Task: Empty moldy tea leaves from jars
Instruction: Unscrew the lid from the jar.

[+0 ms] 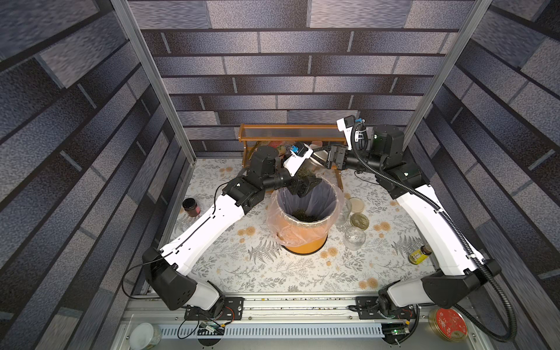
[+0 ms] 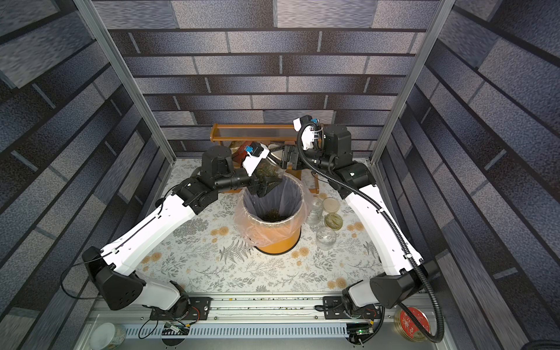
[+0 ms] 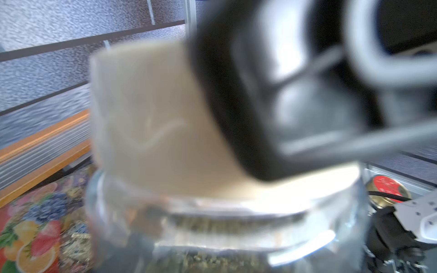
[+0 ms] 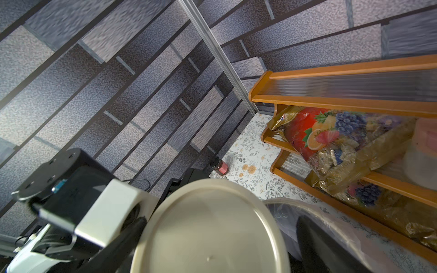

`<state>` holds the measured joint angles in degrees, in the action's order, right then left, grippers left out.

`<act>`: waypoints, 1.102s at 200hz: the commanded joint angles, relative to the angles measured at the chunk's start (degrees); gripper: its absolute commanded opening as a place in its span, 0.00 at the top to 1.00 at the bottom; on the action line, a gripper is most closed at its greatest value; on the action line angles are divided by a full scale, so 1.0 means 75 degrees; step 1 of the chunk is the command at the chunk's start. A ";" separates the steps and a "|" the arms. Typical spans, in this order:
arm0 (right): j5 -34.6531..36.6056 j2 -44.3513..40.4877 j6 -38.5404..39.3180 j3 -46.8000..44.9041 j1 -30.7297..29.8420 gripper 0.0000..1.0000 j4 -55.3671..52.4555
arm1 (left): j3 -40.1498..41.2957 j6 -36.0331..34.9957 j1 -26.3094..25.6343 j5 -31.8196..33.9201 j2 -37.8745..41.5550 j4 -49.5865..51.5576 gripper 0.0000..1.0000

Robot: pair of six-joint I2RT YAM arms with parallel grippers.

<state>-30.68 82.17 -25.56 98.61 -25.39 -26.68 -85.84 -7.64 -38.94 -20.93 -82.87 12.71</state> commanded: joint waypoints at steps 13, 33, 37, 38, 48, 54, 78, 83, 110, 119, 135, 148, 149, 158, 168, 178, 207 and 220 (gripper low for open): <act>0.1410 0.0011 -0.0567 -0.0177 -0.0054 0.05 -0.0082 | 0.0410 -0.0690 -0.0346 0.1572 0.0636 -0.1601 0.69; 0.1601 0.0035 -0.0616 -0.0128 -0.0098 0.07 -0.0202 | 0.0592 -0.0892 -0.0507 0.2058 0.0729 -0.1813 0.69; 0.1620 0.0045 -0.0623 -0.0128 -0.0112 0.07 -0.0222 | 0.0624 -0.0939 -0.0532 0.2123 0.0735 -0.1848 0.69; 0.1625 0.0040 -0.0617 -0.0128 -0.0110 0.07 -0.0225 | 0.0627 -0.0939 -0.0536 0.2140 0.0742 -0.1859 0.69; 0.1623 0.0070 -0.0628 -0.0134 -0.0119 0.07 -0.0240 | 0.0675 -0.1036 -0.0597 0.2314 0.0760 -0.1932 0.69; 0.1623 0.0083 -0.0645 -0.0127 -0.0136 0.07 -0.0248 | 0.0693 -0.1108 -0.0637 0.2412 0.0760 -0.1961 0.69; 0.1518 0.0164 -0.0670 -0.0095 -0.0142 0.06 -0.0229 | 0.0621 -0.1294 -0.0738 0.2617 0.0705 -0.1943 0.69; 0.1466 0.0184 -0.0675 -0.0087 -0.0142 0.05 -0.0217 | 0.0600 -0.1321 -0.0749 0.2616 0.0689 -0.1930 0.69; 0.1421 0.0235 -0.0699 0.0011 -0.0144 0.01 -0.0198 | 0.0491 -0.1349 -0.0772 0.2591 0.0579 -0.1803 0.69; 0.1453 0.0218 -0.0668 0.0041 -0.0145 0.00 -0.0233 | 0.0495 -0.1311 -0.0766 0.2597 0.0551 -0.1794 0.69; 0.1465 0.0189 -0.0609 0.0126 -0.0144 0.00 -0.0309 | 0.0543 -0.0942 -0.0605 0.2345 0.0567 -0.1828 0.69; 0.1465 0.0137 -0.0562 0.0131 -0.0142 0.00 -0.0371 | 0.0600 -0.0499 -0.0323 0.1994 0.0600 -0.1942 0.69; 0.1465 0.0127 -0.0558 0.0130 -0.0142 0.00 -0.0382 | 0.0603 -0.0467 -0.0302 0.1970 0.0604 -0.1947 0.69; 0.1486 0.0079 -0.0530 0.0092 -0.0143 0.00 -0.0399 | 0.0586 -0.0231 -0.0139 0.1783 0.0612 -0.1952 0.69; 0.1508 -0.0007 -0.0500 0.0018 -0.0145 0.00 -0.0423 | 0.0559 -0.0027 0.0003 0.1582 0.0637 -0.1952 0.69; 0.1503 -0.0088 -0.0494 -0.0059 -0.0146 0.00 -0.0421 | 0.0524 0.0087 0.0111 0.1444 0.0665 -0.1932 0.69; 0.1325 -0.0388 -0.0562 -0.0317 -0.0143 0.00 -0.0281 | 0.0364 0.0082 0.0157 0.1460 0.0611 -0.1711 0.69; 0.1168 -0.0509 -0.0617 -0.0456 -0.0143 0.00 -0.0155 | 0.0315 0.0098 0.0158 0.1460 0.0546 -0.1673 0.69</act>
<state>-19.84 81.19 -30.20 96.88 -26.02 -27.88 -80.07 -9.08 -37.39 -7.73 -80.44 4.84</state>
